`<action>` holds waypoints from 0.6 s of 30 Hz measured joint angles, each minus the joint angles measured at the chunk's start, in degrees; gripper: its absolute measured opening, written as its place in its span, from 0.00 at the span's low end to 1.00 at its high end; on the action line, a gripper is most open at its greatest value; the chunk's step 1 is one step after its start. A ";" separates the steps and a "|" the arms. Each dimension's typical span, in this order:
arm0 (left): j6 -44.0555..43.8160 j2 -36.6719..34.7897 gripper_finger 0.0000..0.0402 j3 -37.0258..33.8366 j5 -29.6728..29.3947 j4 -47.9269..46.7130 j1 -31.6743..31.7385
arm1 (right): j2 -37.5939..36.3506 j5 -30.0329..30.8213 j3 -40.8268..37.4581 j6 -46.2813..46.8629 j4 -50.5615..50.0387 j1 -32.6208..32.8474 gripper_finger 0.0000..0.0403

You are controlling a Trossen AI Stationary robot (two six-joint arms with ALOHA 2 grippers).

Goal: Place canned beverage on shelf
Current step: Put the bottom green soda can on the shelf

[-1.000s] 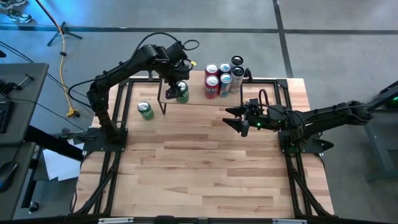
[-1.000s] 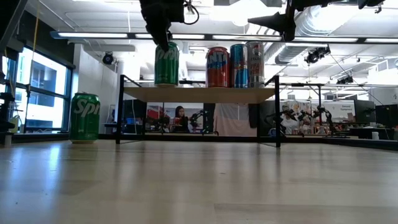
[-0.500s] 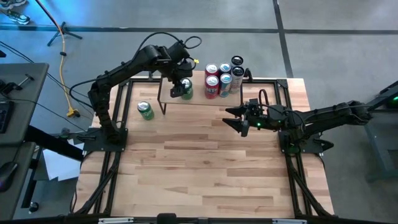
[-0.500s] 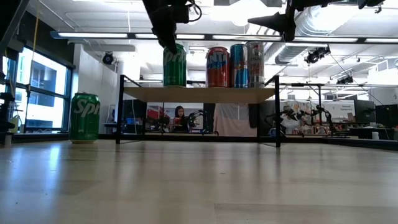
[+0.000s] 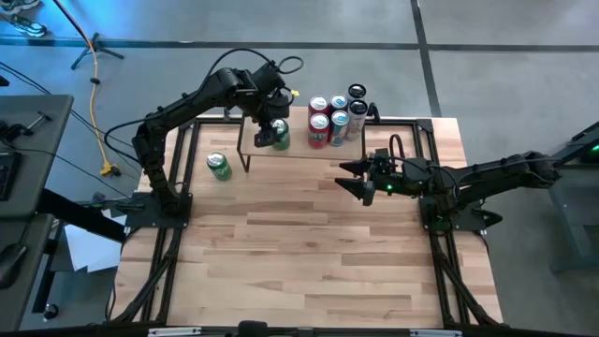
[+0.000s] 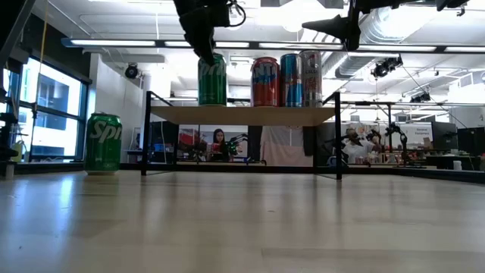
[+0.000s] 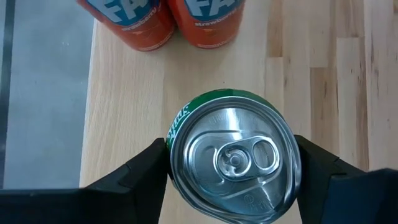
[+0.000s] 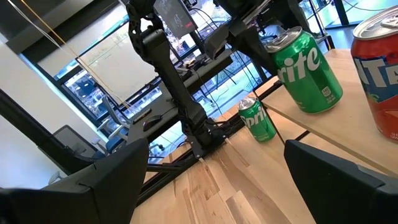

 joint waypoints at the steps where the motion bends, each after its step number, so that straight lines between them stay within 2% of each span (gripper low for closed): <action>1: 0.62 0.00 0.57 0.00 0.06 -0.02 0.00 | 0.00 0.00 0.00 -0.01 -0.02 0.00 0.89; 6: 1.94 0.00 0.69 -0.01 -0.22 -0.29 0.00 | 0.00 0.00 0.00 -0.01 -0.02 0.00 0.89; 12: 2.48 0.00 0.86 -0.02 -3.20 -0.24 0.04 | 0.00 0.00 0.00 -0.01 -0.02 0.00 0.89; 18: 2.48 0.00 0.95 0.07 -3.52 -0.31 0.02 | 0.00 0.00 0.00 -0.01 -0.01 0.00 0.89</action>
